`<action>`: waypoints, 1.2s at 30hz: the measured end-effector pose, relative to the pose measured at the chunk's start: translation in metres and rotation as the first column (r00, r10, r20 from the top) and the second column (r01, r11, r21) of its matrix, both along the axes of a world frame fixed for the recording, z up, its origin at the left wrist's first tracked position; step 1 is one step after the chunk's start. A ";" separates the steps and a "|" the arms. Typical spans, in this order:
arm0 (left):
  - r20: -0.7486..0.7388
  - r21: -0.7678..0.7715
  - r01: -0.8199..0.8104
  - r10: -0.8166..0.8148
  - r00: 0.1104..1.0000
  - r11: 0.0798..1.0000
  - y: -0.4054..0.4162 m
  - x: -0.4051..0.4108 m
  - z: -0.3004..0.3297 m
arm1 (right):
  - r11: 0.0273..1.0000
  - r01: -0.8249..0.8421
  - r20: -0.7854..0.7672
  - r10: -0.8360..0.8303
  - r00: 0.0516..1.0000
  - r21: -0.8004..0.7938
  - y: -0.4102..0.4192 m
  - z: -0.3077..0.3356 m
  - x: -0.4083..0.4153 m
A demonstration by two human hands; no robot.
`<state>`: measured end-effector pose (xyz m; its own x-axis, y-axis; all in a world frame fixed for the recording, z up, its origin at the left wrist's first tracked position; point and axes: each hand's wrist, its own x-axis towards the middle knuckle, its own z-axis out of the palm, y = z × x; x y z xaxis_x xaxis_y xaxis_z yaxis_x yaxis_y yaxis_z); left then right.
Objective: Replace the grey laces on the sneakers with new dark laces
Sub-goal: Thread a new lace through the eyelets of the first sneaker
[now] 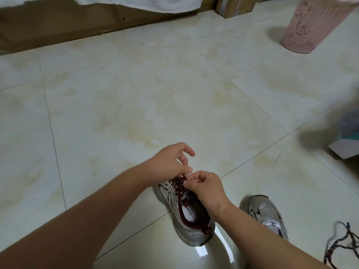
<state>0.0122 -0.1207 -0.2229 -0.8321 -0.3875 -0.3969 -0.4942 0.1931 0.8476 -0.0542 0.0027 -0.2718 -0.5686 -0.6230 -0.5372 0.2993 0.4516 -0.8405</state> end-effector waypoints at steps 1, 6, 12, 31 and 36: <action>-0.020 -0.017 0.016 -0.016 1.000 1.000 -0.003 -0.003 0.005 | 0.999 -0.034 -0.037 0.035 0.999 0.009 -0.001 0.001 0.001; -0.088 -0.205 -0.012 -0.006 0.996 0.979 -0.003 -0.020 0.014 | 0.965 -0.255 -0.218 0.263 0.940 0.068 0.001 0.007 0.001; -0.195 -0.065 -0.159 0.144 0.970 0.985 0.005 -0.024 0.007 | 0.962 -0.272 -0.214 0.274 0.938 0.037 0.002 0.006 0.000; -0.024 -0.125 -0.148 0.146 0.989 0.981 0.022 0.025 -0.041 | 0.993 -0.117 0.094 0.119 0.988 -0.025 0.000 0.003 -0.011; -0.048 -0.162 -0.237 0.232 0.971 0.958 0.025 0.024 -0.046 | 0.981 -0.188 0.012 0.189 0.982 -0.044 0.002 0.000 -0.011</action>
<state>0.0358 -0.0956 -0.2693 -0.7198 -0.6315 -0.2882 -0.5185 0.2130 0.8282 -0.0655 0.0050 -0.2713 -0.4305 -0.7405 -0.5161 0.2253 0.4655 -0.8559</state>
